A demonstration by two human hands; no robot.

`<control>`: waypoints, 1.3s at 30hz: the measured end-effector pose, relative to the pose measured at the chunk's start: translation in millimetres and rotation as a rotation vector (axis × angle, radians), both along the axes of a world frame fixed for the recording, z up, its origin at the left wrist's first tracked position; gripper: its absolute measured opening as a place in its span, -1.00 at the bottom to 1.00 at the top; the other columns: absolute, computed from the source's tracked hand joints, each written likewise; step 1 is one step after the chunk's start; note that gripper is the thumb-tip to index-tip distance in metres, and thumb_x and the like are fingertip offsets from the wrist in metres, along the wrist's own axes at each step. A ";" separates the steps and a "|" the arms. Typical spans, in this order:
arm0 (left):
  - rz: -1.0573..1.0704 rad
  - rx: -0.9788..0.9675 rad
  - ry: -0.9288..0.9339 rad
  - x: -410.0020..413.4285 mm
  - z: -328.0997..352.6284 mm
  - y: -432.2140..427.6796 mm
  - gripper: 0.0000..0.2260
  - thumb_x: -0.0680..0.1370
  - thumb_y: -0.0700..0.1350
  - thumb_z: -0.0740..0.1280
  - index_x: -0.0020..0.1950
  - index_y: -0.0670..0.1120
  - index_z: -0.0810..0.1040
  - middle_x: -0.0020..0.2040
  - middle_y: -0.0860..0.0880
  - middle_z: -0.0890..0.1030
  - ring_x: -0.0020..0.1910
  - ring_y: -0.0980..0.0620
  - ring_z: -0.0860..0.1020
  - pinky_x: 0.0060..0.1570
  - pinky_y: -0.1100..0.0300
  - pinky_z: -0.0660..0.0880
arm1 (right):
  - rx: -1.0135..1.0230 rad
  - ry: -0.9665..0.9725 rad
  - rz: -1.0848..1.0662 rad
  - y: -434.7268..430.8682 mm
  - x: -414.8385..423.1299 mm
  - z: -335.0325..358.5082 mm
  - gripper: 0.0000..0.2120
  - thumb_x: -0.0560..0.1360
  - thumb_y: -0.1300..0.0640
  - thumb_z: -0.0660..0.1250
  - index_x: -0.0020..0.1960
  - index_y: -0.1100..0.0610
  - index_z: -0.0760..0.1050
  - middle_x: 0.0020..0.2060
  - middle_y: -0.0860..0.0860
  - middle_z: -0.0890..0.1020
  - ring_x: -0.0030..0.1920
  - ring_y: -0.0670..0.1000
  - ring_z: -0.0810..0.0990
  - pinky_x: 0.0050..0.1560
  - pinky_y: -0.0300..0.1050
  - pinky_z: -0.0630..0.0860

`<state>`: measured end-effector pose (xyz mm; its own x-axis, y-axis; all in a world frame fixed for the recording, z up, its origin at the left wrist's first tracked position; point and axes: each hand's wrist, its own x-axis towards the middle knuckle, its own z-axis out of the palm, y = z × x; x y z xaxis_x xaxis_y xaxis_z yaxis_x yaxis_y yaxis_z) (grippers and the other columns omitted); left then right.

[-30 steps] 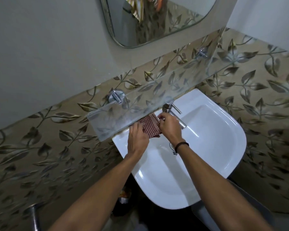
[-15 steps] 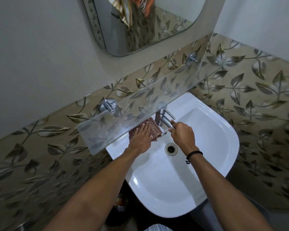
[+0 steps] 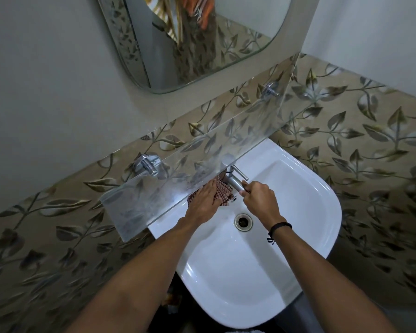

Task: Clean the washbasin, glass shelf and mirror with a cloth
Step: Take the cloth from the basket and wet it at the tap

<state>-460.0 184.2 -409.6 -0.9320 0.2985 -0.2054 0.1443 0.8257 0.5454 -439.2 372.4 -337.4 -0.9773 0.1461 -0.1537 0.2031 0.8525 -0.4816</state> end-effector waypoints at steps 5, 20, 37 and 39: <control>0.214 0.179 0.132 3.8 5.6 13.1 -0.38 0.60 -0.05 0.34 0.63 -0.03 0.20 0.58 0.00 0.31 0.54 0.03 0.25 0.39 0.33 0.06 | -0.028 0.006 -0.022 -2.7 1.2 0.2 -0.78 0.59 0.03 0.34 0.03 0.21 0.57 -0.09 0.15 0.67 -0.02 0.25 0.61 -0.17 -0.07 0.37; 0.450 0.172 0.144 11.3 16.0 22.7 -0.48 0.50 0.02 0.51 0.43 -0.06 0.54 0.42 -0.02 0.51 0.43 -0.07 0.37 0.37 0.09 0.27 | -0.099 -0.023 -0.079 -5.0 2.2 7.7 -0.74 0.58 -0.01 0.35 0.04 0.20 0.56 -0.04 0.17 0.66 -0.01 0.25 0.60 -0.16 -0.06 0.39; 0.323 0.127 0.150 -5.6 23.3 23.6 -0.62 0.58 -0.04 0.43 0.37 -0.12 0.58 0.27 -0.15 0.60 0.32 -0.16 0.48 0.20 0.12 0.37 | -0.053 -0.015 -0.075 -9.4 0.7 9.2 -0.75 0.57 0.02 0.36 0.03 0.23 0.52 -0.03 0.17 0.66 0.01 0.24 0.60 -0.15 -0.09 0.34; 0.286 0.081 0.150 -1.0 21.1 12.6 -0.69 0.60 -0.09 0.37 0.35 -0.08 0.59 0.25 -0.13 0.61 0.28 -0.19 0.51 0.18 0.06 0.43 | -0.075 -0.030 -0.071 -7.2 -0.2 9.6 -0.75 0.56 0.01 0.37 0.02 0.21 0.53 -0.02 0.16 0.66 0.01 0.24 0.60 -0.15 -0.09 0.35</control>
<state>-461.0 196.9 -388.5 -0.9985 0.0302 -0.0460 -0.0036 0.7990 0.6013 -439.3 365.2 -327.9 -0.9598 0.2014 -0.1953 0.2764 0.7974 -0.5364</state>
